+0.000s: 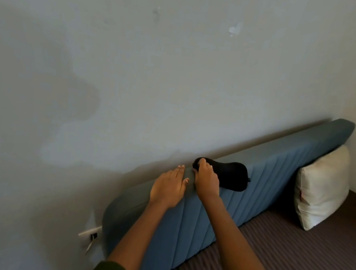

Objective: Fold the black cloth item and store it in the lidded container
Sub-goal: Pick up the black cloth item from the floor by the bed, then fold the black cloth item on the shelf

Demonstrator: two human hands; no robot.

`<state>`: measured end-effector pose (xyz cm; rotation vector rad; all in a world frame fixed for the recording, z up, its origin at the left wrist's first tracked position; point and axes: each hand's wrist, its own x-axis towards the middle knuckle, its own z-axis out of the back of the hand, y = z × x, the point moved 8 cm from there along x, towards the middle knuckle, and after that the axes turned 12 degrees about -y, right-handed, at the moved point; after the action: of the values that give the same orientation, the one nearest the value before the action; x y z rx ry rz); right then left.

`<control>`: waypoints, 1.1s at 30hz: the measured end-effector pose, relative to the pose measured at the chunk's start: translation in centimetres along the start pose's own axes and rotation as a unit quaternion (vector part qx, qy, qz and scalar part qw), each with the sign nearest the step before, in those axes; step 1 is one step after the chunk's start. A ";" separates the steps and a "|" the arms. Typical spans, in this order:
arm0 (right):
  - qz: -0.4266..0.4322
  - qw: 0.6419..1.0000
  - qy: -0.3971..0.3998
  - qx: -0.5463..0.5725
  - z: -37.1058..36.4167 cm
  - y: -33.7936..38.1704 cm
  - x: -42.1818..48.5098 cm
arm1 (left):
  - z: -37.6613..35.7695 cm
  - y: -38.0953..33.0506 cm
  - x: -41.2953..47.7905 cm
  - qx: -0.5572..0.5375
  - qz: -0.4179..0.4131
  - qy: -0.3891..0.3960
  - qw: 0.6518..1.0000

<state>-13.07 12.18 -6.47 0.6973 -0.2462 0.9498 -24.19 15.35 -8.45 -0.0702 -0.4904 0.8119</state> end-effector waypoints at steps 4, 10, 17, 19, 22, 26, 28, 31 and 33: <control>0.026 0.999 0.024 -0.039 0.1 0.7 0.1 | 0.4 -0.1 -0.4 0.007 0.006 0.018 1.000; 0.034 0.998 -0.059 0.000 5.2 1.7 0.0 | 3.0 0.2 -5.1 -0.006 0.005 0.107 0.994; 0.146 0.964 -0.107 0.196 11.0 20.9 -2.7 | 18.6 10.2 -14.7 0.154 0.099 -0.001 0.983; 0.184 0.946 -0.095 0.251 12.0 27.8 -4.8 | 25.4 14.6 -18.6 0.205 0.156 -0.045 0.965; 0.259 0.902 -0.082 0.335 13.9 39.6 -9.9 | 37.3 19.2 -26.2 0.280 0.249 -0.152 0.915; 0.352 0.827 -0.064 0.433 16.8 54.6 -19.9 | 48.8 23.5 -37.9 0.388 0.377 -0.205 0.816; 0.396 0.775 -0.036 0.491 19.0 61.3 -26.0 | 52.5 25.5 -44.1 0.415 0.445 -0.189 0.770; 0.427 0.719 -0.007 0.548 22.5 68.5 -34.2 | 56.7 26.9 -52.0 0.417 0.527 -0.185 0.717; 0.420 0.680 0.032 0.600 24.9 71.9 -38.6 | 58.7 27.1 -56.2 0.398 0.567 -0.197 0.694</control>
<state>-91.06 -1.62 25.11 1.8513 0.2204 2.0621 -101.52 -13.14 14.80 0.7052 -0.4227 2.2559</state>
